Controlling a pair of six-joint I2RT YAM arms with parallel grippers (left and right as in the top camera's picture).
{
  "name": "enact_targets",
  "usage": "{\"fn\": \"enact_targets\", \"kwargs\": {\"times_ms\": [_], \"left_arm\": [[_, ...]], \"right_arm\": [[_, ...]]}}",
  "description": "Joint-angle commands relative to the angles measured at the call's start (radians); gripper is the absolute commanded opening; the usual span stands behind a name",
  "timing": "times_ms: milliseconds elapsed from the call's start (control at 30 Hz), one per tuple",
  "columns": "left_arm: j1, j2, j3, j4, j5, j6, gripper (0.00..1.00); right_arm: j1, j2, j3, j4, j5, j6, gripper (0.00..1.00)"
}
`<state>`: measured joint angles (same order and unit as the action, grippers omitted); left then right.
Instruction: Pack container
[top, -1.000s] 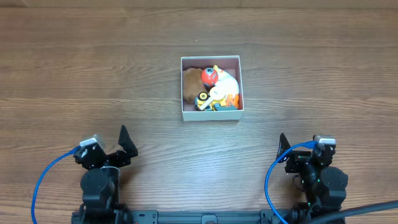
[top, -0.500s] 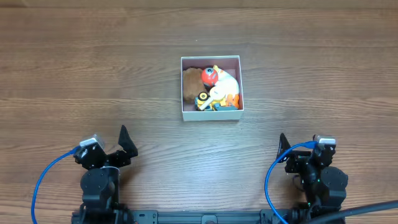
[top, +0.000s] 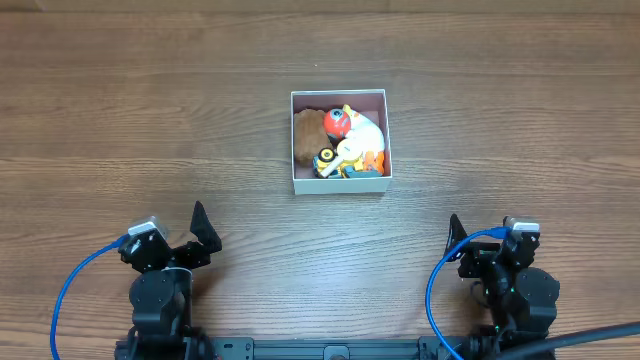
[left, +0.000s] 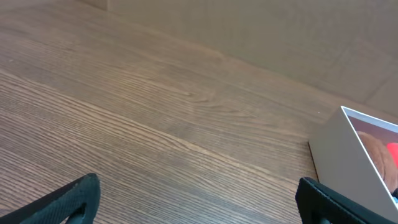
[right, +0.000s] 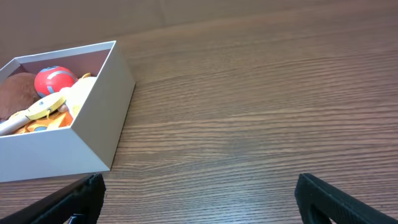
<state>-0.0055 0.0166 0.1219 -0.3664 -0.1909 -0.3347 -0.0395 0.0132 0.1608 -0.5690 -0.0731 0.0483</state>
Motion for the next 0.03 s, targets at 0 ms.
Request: {"fn": "enact_targets", "kwargs": {"times_ms": [0], "left_arm": [[0.007, -0.012, -0.013, 0.005, 0.001, -0.010, 1.00]], "right_arm": [[-0.002, -0.010, -0.010, -0.001, 0.005, -0.004, 1.00]]}}
